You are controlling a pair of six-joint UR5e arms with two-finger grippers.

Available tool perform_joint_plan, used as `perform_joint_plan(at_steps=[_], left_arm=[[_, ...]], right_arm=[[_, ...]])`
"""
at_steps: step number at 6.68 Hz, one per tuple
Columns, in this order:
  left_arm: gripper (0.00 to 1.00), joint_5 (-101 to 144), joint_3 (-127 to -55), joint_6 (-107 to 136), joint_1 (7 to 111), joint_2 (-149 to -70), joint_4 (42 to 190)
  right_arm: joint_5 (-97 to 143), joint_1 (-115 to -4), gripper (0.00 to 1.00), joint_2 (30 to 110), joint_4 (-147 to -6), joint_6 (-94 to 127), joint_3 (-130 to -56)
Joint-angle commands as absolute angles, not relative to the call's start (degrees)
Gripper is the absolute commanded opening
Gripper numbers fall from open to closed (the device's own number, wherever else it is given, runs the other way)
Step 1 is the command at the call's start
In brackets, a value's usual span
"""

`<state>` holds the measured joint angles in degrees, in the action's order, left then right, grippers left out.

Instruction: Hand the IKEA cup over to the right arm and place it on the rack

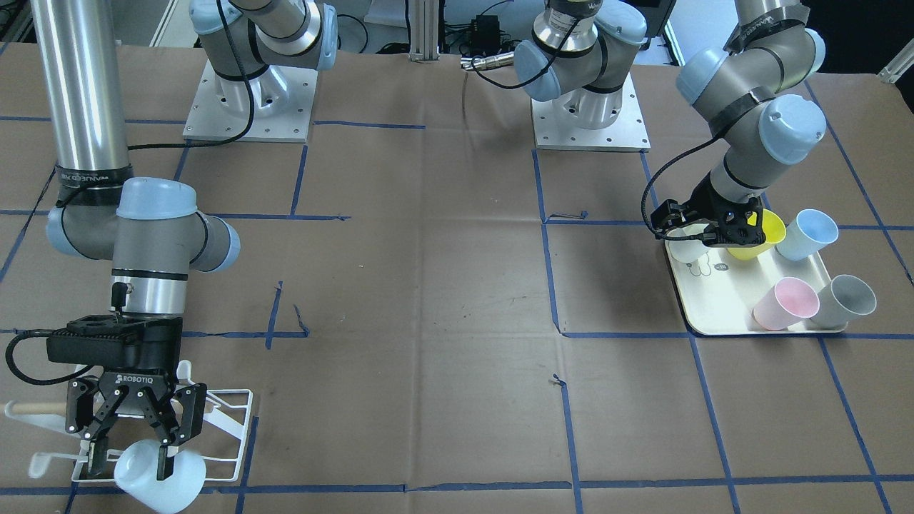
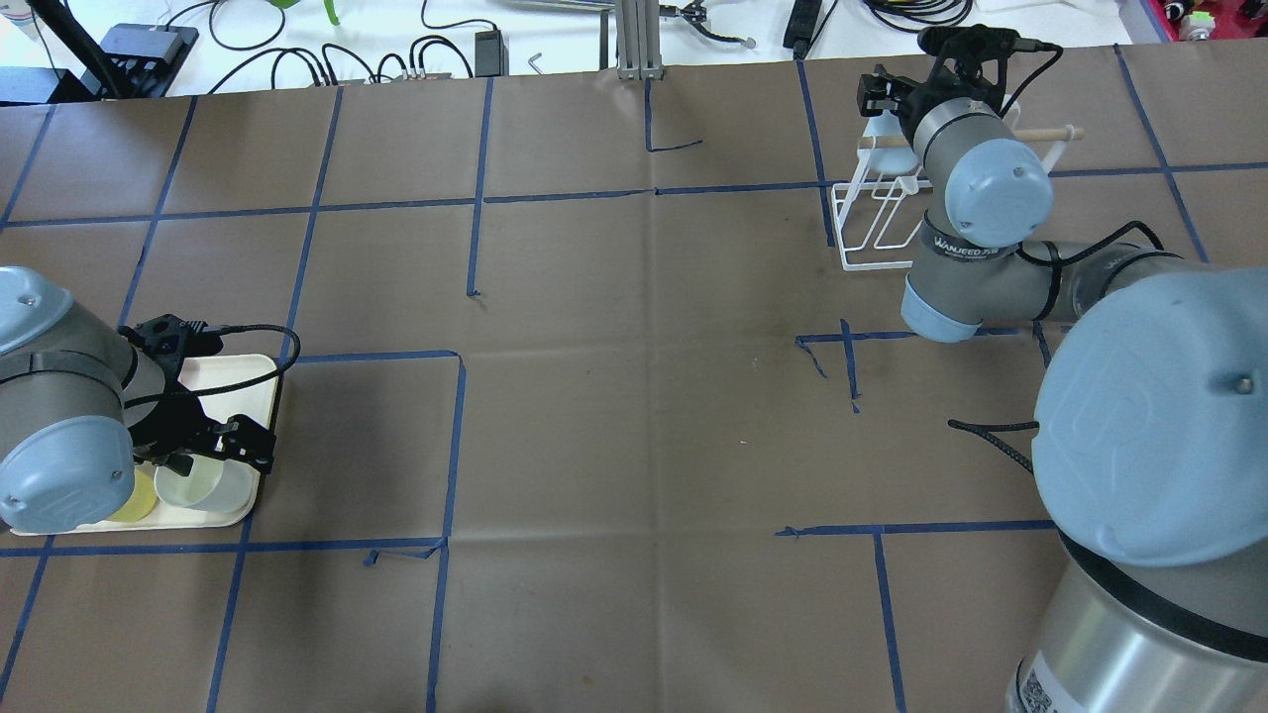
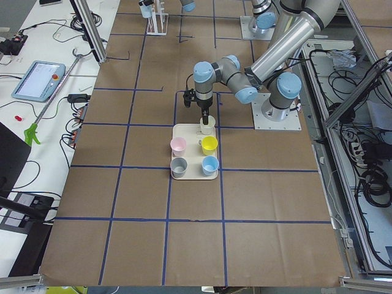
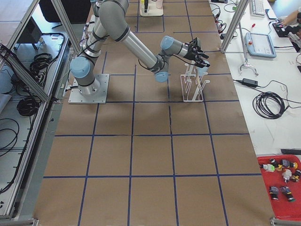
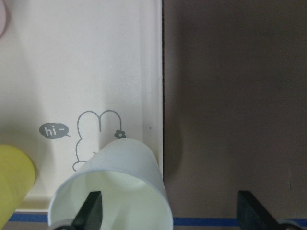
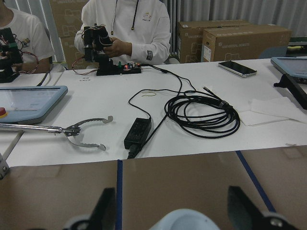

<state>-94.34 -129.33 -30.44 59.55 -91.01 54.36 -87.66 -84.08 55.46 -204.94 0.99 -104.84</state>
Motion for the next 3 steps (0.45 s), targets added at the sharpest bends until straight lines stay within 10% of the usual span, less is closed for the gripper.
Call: perform_joint_plan(at_steps=[1, 3], left_arm=[[0.78, -96.76, -129.38, -30.93, 59.59, -91.06, 54.84], [0.17, -98.26, -128.85, -31.2, 59.68, -90.53, 58.61]], right_arm=[[-87.54, -84.11, 1.0, 55.63, -204.7, 0.88, -104.5], [-87.54, -84.2, 1.0, 59.04, -204.7, 1.05, -103.19]])
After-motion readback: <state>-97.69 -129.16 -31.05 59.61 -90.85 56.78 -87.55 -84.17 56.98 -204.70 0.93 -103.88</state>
